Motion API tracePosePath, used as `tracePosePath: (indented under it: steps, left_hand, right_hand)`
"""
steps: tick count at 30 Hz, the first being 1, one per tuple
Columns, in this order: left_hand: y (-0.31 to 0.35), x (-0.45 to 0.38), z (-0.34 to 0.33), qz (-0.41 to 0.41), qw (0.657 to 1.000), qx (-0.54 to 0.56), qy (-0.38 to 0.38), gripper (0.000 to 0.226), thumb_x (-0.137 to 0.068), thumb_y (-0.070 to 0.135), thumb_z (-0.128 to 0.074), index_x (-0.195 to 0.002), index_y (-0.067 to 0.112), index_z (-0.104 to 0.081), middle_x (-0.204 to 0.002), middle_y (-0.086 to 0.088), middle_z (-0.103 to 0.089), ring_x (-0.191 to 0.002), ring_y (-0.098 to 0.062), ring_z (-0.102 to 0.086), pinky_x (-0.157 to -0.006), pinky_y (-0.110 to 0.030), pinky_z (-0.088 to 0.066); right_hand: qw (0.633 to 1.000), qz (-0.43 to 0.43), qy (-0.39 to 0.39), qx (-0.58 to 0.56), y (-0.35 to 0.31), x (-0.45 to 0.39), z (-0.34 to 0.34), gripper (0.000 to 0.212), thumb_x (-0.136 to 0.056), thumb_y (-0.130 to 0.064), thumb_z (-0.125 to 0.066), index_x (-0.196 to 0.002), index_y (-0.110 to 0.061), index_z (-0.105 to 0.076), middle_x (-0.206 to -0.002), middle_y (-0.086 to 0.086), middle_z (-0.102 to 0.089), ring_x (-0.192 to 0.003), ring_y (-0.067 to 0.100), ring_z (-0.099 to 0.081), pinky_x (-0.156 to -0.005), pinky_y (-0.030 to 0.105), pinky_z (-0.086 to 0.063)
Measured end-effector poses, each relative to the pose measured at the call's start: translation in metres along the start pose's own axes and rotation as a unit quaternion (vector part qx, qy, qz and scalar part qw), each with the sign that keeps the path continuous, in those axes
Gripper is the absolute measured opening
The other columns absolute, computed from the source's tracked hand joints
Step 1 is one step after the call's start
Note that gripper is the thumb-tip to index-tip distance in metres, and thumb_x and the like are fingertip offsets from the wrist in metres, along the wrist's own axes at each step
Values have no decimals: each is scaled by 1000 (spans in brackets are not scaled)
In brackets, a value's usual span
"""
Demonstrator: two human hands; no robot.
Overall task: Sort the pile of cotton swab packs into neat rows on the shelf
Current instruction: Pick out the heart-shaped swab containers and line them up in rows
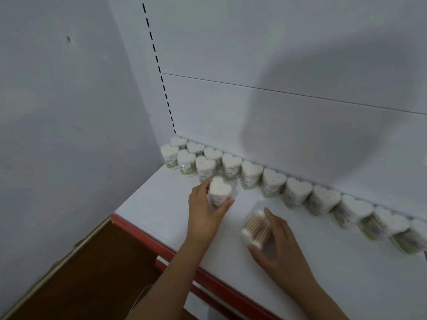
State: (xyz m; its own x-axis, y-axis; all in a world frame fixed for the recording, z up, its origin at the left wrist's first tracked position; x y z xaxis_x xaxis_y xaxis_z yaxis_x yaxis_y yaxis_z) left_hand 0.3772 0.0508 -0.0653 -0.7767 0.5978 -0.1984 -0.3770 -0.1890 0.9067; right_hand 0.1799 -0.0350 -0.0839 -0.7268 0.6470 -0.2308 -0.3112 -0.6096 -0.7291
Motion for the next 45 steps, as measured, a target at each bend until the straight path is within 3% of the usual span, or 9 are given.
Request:
tracePosePath:
  steps: [5,11,16,30,36,40,43,45]
  left_hand:
    - [-5,-22,-24,18,998,9,58,72,-79,33,-84,-139,18,-47,-120,7,-49,-113,-14,-53,-98,-39,-51]
    - [0,-23,-35,14,992,-2,124,54,-77,25,-86,-118,8,-54,-111,-3,-53,-101,-17,-54,-88,-38,-53]
    - [3,-29,-42,35,984,-30,172,55,-75,22,-88,-113,3,-53,-110,-10,-53,-102,-25,-50,-89,-45,-50]
    - [-4,-44,-48,3,983,-54,174,54,-76,29,-86,-112,5,-53,-110,-12,-54,-103,-31,-54,-89,-51,-51]
    - [-4,-44,-46,26,988,-61,141,66,-72,27,-90,-120,1,-51,-115,-16,-53,-107,-31,-50,-92,-51,-50]
    - [2,-17,-38,24,994,-67,87,85,-75,18,-87,-141,2,-37,-126,-17,-43,-114,-27,-44,-95,-36,-45]
    - [15,11,-29,53,998,-35,6,48,-89,23,-74,-129,13,-49,-120,-4,-50,-106,-20,-55,-84,-25,-45]
    - [26,18,-27,146,982,47,-108,25,-96,35,-63,-114,18,-60,-109,-2,-66,-98,-17,-67,-76,-19,-50]
  right_hand:
    - [1000,-7,23,21,6,-1,-2,89,-78,-62,-61,-153,-27,-28,-133,-12,-44,-120,2,-46,-97,20,-37]
    - [999,-4,29,35,4,0,-2,88,-79,-59,-62,-153,-25,-28,-134,-12,-44,-123,5,-47,-98,24,-42]
    - [999,1,24,35,5,-1,-2,90,-79,-56,-65,-154,-23,-27,-137,-12,-43,-124,3,-46,-98,17,-39]
    - [999,10,36,23,7,-1,-3,89,-78,-54,-68,-153,-22,-29,-138,-12,-44,-125,3,-46,-103,15,-36]
    - [1000,3,29,3,4,-1,-3,90,-79,-52,-69,-153,-23,-29,-138,-12,-44,-127,4,-46,-104,22,-40]
    - [995,-42,52,-69,2,2,7,88,-75,-54,-72,-149,-34,-28,-138,-20,-43,-127,-5,-45,-102,11,-37]
    - [986,-72,81,-129,-2,0,16,81,-70,-49,-74,-141,-35,-37,-138,-19,-49,-123,-2,-51,-100,19,-47]
    - [985,-61,87,-135,-9,-2,21,78,-70,-40,-78,-138,-30,-41,-136,-16,-51,-125,0,-51,-100,22,-48]
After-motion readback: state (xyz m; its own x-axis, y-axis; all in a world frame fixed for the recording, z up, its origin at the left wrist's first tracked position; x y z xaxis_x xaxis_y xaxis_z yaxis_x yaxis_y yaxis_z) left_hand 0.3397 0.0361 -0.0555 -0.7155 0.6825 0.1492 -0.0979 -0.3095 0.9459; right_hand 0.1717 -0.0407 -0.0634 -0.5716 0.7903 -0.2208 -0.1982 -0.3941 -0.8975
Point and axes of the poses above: each hand's wrist, its own x-axis away from the middle knuckle, its own z-axis out of the back of the hand, y = z × x, the point moved 3 cm from there along -x, towards the middle knuckle
